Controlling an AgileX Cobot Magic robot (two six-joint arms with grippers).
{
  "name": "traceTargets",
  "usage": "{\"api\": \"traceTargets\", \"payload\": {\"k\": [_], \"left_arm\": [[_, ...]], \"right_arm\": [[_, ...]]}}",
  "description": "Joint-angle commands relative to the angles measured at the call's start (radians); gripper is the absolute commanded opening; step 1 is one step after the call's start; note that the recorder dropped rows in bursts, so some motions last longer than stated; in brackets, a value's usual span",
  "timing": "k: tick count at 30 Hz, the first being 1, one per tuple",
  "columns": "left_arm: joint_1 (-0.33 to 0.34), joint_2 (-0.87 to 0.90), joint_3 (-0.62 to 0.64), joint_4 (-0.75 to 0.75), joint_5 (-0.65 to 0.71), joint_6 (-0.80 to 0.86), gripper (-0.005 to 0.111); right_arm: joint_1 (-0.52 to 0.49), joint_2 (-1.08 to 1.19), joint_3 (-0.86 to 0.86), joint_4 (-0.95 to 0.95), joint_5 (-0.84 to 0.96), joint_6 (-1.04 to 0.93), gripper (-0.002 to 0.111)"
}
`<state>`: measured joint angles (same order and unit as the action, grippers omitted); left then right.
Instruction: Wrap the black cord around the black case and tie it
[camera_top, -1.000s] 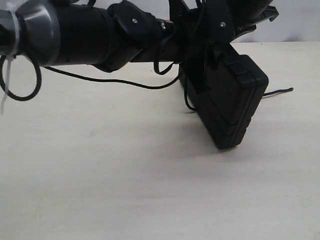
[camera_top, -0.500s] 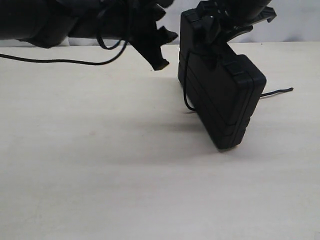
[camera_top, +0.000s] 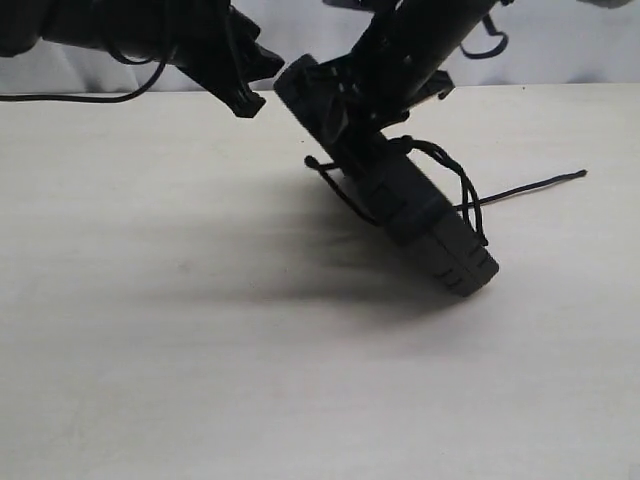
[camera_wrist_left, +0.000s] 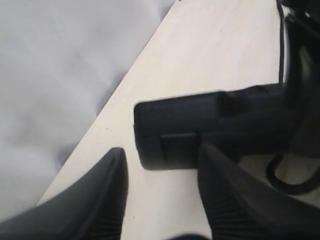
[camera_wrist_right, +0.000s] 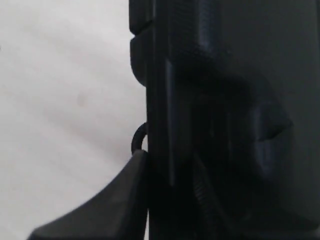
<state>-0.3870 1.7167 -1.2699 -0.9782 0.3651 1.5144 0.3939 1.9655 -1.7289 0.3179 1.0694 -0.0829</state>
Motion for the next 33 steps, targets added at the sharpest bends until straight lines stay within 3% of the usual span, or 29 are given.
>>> {"api": "traceTargets", "payload": {"k": [1, 10, 18, 24, 28, 33], "left_arm": [[0.045, -0.007, 0.005, -0.006, 0.067, -0.036, 0.043], [0.103, -0.007, 0.005, 0.001, 0.238, -0.050, 0.043], [0.099, 0.076, 0.005, 0.060, 0.479, -0.027, 0.043], [0.027, 0.233, 0.005, -0.071, 0.667, 0.310, 0.043], [-0.045, 0.297, 0.005, -0.142, 0.627, 0.523, 0.043], [-0.112, 0.316, 0.005, -0.157, 0.438, 0.534, 0.043]], "right_arm": [[0.043, 0.009, 0.059, -0.043, -0.041, 0.002, 0.006], [0.061, 0.008, 0.067, -0.039, -0.047, -0.002, 0.043], [0.050, -0.053, 0.067, -0.122, -0.027, -0.005, 0.045], [-0.084, -0.089, 0.067, -0.153, 0.047, 0.021, 0.045], [-0.181, -0.089, 0.102, -0.152, 0.058, 0.008, 0.045], [-0.305, -0.089, 0.209, -0.158, -0.043, 0.005, 0.045]]}}
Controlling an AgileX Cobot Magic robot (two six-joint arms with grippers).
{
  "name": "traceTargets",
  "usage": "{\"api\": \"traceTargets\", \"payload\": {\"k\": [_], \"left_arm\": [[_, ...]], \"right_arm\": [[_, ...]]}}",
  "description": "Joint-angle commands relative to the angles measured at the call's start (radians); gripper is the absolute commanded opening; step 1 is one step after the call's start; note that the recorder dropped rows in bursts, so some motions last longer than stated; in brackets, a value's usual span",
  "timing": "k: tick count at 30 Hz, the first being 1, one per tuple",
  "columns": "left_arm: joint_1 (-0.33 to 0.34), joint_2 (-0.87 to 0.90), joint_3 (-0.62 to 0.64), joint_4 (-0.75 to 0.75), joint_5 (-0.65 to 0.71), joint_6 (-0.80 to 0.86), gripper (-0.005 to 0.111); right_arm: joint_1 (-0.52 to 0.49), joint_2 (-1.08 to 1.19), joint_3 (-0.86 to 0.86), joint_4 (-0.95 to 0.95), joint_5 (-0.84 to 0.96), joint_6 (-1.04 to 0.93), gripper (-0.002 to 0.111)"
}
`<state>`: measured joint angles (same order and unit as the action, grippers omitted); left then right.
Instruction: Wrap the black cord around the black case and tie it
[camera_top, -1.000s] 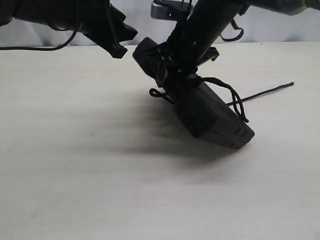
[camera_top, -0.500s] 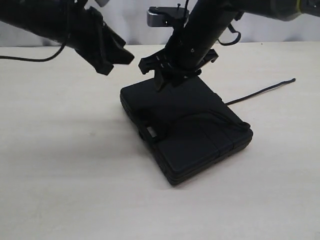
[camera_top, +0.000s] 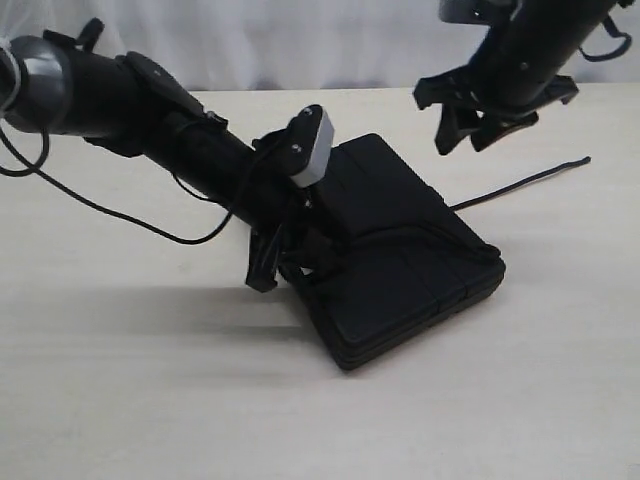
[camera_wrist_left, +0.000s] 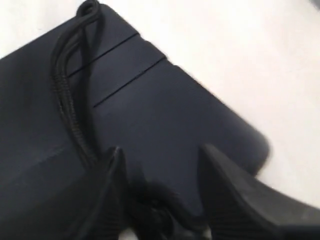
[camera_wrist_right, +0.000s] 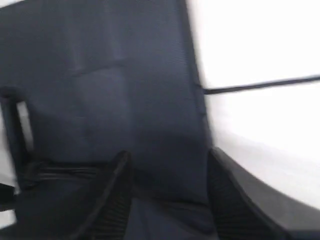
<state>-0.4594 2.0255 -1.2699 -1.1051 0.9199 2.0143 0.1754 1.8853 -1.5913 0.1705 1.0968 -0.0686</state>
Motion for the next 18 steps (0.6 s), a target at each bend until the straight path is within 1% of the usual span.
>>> {"api": "traceTargets", "payload": {"k": [1, 4, 6, 7, 10, 12, 15, 18], "left_arm": [[-0.047, 0.007, 0.005, -0.032, -0.117, 0.034, 0.043], [-0.073, 0.009, 0.005, -0.034, -0.110, 0.034, 0.043], [-0.092, 0.019, 0.005, -0.034, -0.130, 0.034, 0.043], [-0.101, 0.024, 0.005, -0.034, -0.157, 0.034, 0.043], [-0.128, 0.055, 0.005, -0.043, -0.302, 0.021, 0.043], [-0.135, 0.070, 0.005, -0.059, -0.383, 0.021, 0.043], [-0.135, 0.074, 0.005, -0.091, -0.396, 0.021, 0.043], [-0.135, 0.072, 0.003, -0.091, -0.351, 0.021, 0.043]], "right_arm": [[-0.105, -0.009, 0.093, -0.010, -0.091, -0.009, 0.045], [-0.168, -0.009, 0.130, -0.006, -0.142, 0.002, 0.045], [-0.205, -0.009, 0.143, -0.004, -0.146, 0.002, 0.045], [-0.219, -0.009, 0.149, -0.004, -0.149, 0.002, 0.045], [-0.260, -0.009, 0.178, -0.004, -0.160, 0.008, 0.045], [-0.271, -0.007, 0.192, -0.004, -0.173, 0.008, 0.045], [-0.271, -0.001, 0.192, 0.001, -0.177, 0.008, 0.045], [-0.268, 0.002, 0.192, 0.020, -0.189, 0.002, 0.045]]}}
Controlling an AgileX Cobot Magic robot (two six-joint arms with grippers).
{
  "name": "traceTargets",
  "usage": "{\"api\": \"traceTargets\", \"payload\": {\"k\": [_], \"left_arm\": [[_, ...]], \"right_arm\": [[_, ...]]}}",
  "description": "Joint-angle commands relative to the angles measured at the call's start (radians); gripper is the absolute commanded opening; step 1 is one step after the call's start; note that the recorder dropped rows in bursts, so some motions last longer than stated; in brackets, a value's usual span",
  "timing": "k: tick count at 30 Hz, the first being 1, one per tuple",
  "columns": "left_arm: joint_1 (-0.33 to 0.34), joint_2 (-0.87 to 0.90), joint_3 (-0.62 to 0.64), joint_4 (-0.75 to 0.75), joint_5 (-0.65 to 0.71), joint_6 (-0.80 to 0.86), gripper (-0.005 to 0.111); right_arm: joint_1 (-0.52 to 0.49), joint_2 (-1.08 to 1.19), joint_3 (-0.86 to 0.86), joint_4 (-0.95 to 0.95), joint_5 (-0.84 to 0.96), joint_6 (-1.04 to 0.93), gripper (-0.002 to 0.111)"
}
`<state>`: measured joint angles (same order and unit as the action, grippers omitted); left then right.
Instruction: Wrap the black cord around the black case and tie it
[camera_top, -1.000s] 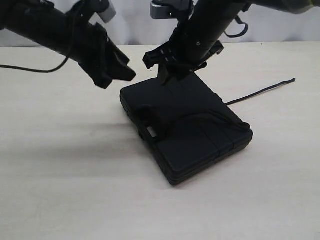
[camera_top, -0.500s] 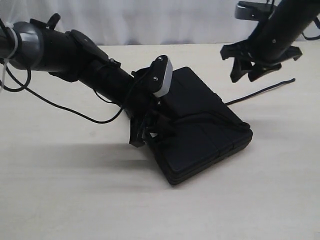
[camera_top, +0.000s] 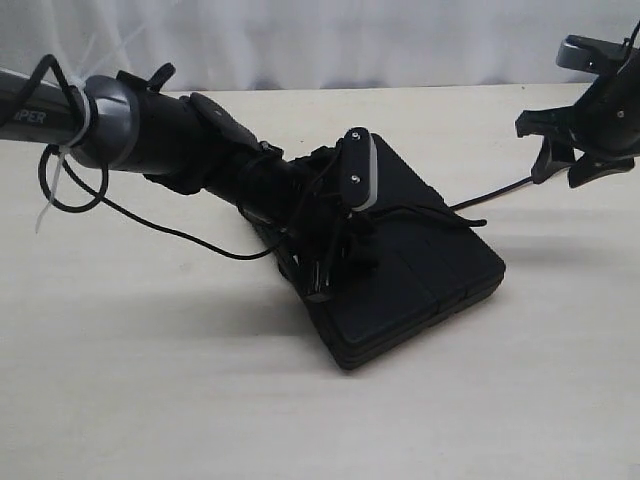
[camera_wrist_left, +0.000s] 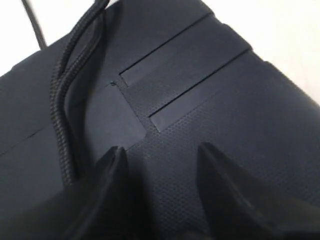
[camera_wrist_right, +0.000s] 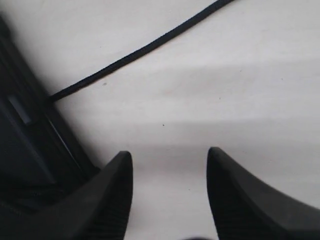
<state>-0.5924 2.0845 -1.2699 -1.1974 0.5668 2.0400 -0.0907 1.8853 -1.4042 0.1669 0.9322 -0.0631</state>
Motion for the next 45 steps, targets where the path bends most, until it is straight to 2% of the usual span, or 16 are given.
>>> {"api": "traceTargets", "payload": {"k": [1, 13, 16, 22, 24, 28, 30, 36, 45], "left_arm": [[-0.002, 0.011, 0.000, 0.004, 0.025, -0.004, 0.043], [-0.002, -0.076, -0.002, -0.020, -0.068, -0.048, 0.043], [-0.002, -0.073, 0.000, -0.020, -0.160, -0.048, 0.043], [-0.002, -0.022, 0.000, -0.020, -0.159, -0.016, 0.043], [-0.002, -0.018, 0.000, -0.020, -0.201, -0.006, 0.043], [-0.002, -0.018, 0.000, -0.167, -0.243, 0.008, 0.043], [-0.002, -0.018, 0.000, -0.209, -0.225, 0.027, 0.037], [-0.002, -0.018, 0.000, -0.203, -0.177, 0.030, -0.001], [-0.002, -0.018, 0.000, -0.192, -0.148, 0.034, 0.000]], "right_arm": [[-0.002, 0.002, 0.005, 0.028, -0.026, -0.004, 0.045], [-0.002, 0.002, 0.003, 0.028, -0.034, -0.009, 0.045], [-0.002, 0.002, 0.003, 0.022, -0.038, -0.008, 0.045], [-0.002, 0.002, 0.003, 0.011, -0.042, -0.008, 0.045], [-0.002, 0.002, 0.003, 0.011, -0.042, -0.008, 0.045], [-0.002, 0.002, 0.003, 0.011, -0.051, -0.008, 0.045], [-0.002, 0.002, 0.003, 0.011, -0.053, -0.008, 0.045], [-0.002, 0.002, 0.003, 0.011, -0.057, -0.007, 0.045], [-0.002, 0.002, 0.003, 0.004, -0.060, -0.007, 0.045]]}}
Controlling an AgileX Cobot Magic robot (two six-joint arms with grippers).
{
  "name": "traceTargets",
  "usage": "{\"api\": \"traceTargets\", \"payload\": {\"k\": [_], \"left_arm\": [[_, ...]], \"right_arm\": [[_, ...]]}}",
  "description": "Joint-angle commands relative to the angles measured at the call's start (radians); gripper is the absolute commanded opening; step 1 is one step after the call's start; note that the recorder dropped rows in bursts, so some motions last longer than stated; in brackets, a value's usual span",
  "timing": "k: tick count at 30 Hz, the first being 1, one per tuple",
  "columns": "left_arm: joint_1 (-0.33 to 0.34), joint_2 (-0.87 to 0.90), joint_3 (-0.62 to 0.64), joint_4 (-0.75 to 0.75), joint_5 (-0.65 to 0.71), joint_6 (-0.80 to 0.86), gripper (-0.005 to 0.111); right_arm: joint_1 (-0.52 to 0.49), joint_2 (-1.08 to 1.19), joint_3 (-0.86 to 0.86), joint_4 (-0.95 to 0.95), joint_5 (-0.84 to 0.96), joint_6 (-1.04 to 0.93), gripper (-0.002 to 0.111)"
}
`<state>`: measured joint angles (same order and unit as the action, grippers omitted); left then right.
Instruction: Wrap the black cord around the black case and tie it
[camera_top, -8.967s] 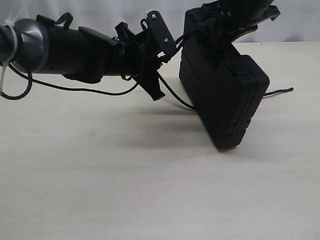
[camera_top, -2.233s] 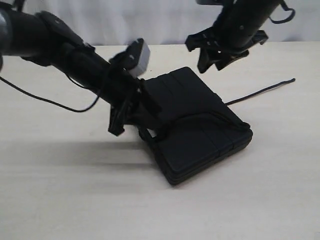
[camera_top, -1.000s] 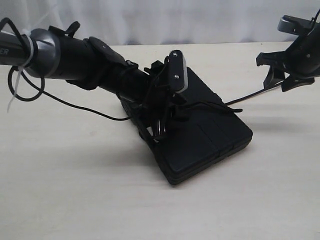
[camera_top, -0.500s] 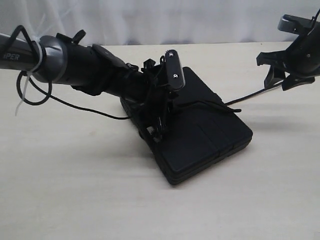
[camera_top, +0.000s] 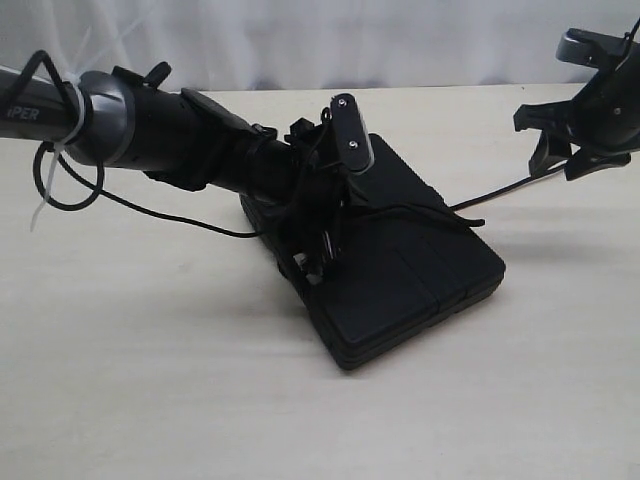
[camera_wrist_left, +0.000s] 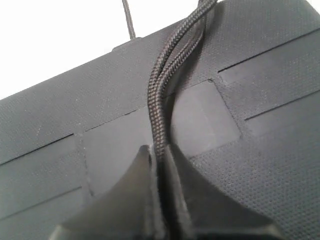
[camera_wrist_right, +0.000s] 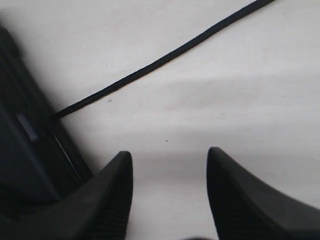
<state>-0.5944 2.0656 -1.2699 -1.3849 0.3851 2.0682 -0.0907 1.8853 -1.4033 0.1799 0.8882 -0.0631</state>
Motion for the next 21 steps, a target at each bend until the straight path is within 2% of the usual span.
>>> {"api": "traceTargets", "payload": {"k": [1, 6, 9, 17, 19, 20, 21], "left_arm": [[0.000, -0.005, 0.000, -0.004, 0.051, 0.005, 0.000], [0.000, -0.034, 0.000, -0.002, 0.076, 0.005, 0.000], [0.000, -0.051, 0.000, 0.043, 0.062, -0.005, 0.000], [0.000, -0.053, 0.000, 0.039, 0.003, -0.030, 0.000], [0.000, -0.053, 0.000, 0.039, -0.021, -0.059, 0.000], [0.000, -0.053, 0.000, 0.039, -0.025, -0.060, 0.000], [0.000, -0.053, 0.000, 0.039, -0.025, -0.060, 0.000]], "right_arm": [[-0.002, 0.002, 0.002, -0.009, -0.017, -0.007, 0.045], [-0.002, 0.002, 0.002, -0.012, -0.023, -0.007, 0.045], [-0.002, 0.002, 0.002, -0.012, -0.023, -0.007, 0.045], [-0.002, 0.002, 0.002, -0.012, -0.023, -0.007, 0.045], [-0.002, 0.026, 0.026, -0.118, -0.044, 0.009, 0.045], [-0.017, 0.059, 0.055, -0.198, -0.060, 0.121, 0.045], [-0.030, 0.080, 0.056, -0.216, -0.070, 0.150, 0.045]]}}
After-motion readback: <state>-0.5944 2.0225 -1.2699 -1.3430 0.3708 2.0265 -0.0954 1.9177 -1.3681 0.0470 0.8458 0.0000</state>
